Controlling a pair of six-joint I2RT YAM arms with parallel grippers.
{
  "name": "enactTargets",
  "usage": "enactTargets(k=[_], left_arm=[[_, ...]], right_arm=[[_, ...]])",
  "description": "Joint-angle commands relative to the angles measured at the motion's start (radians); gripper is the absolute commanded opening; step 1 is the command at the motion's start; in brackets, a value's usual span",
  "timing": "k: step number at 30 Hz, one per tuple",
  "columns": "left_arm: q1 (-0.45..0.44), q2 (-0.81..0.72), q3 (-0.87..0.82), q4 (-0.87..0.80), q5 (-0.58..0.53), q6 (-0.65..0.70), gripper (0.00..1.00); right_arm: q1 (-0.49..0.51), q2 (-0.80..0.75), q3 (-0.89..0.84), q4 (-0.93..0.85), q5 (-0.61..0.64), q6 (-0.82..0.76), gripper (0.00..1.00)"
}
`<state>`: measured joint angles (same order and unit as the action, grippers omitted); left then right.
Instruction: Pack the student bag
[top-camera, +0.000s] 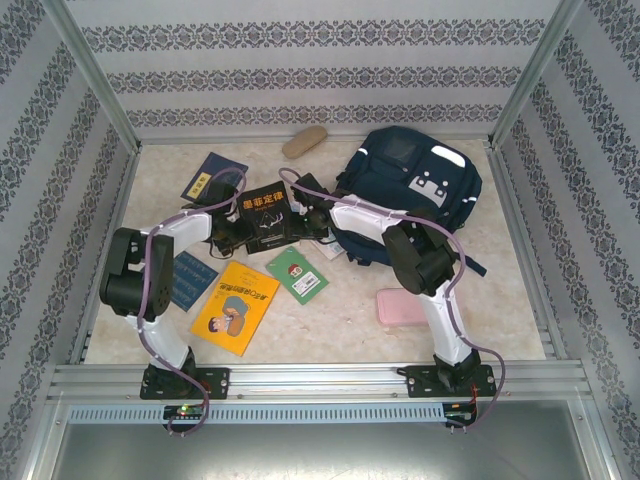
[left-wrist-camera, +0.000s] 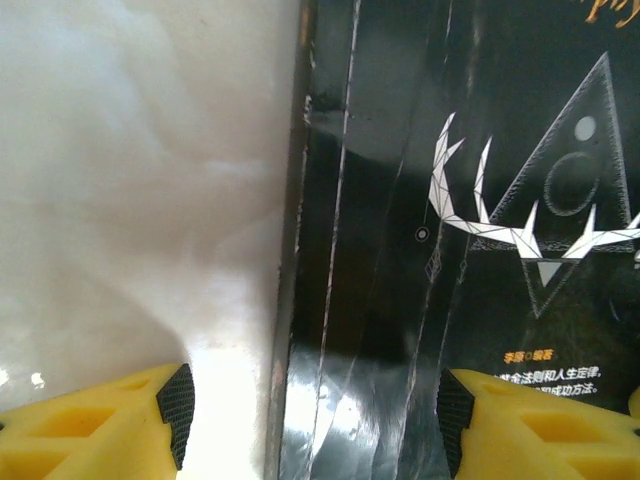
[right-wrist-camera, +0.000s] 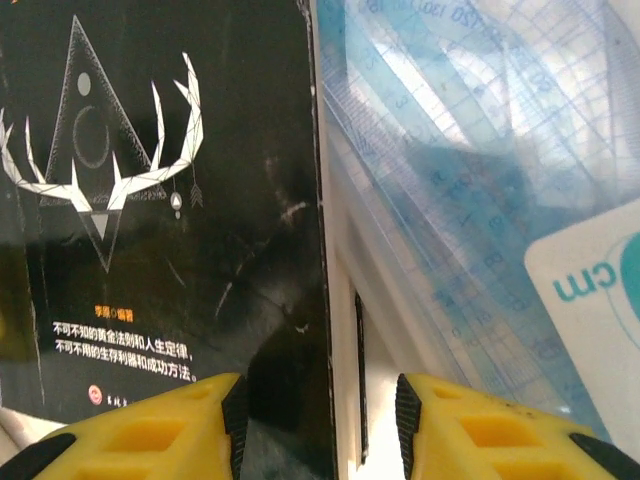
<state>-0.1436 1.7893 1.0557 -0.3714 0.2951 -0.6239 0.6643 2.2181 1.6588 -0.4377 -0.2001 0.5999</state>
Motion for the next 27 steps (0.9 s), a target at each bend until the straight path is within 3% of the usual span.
enactTargets(k=[1,6,12,22,27], left_arm=[[0.009,0.037,-0.017,0.082,0.087,0.014,0.67],[0.009,0.075,-0.042,0.187,0.207,-0.023,0.66],[0.009,0.063,-0.101,0.451,0.437,-0.149,0.63],[0.009,-0.072,-0.116,0.532,0.531,-0.211,0.57],[0.009,-0.147,-0.102,0.516,0.544,-0.216,0.56]], right_arm=[[0.018,0.043,0.052,-0.016,-0.007,0.002,0.46],[0.02,0.094,0.091,-0.025,-0.051,-0.001,0.45],[0.021,0.098,0.083,0.012,-0.111,0.023,0.43],[0.021,0.099,0.1,0.067,-0.235,0.068,0.42],[0.018,0.095,0.11,0.062,-0.235,0.069,0.42]])
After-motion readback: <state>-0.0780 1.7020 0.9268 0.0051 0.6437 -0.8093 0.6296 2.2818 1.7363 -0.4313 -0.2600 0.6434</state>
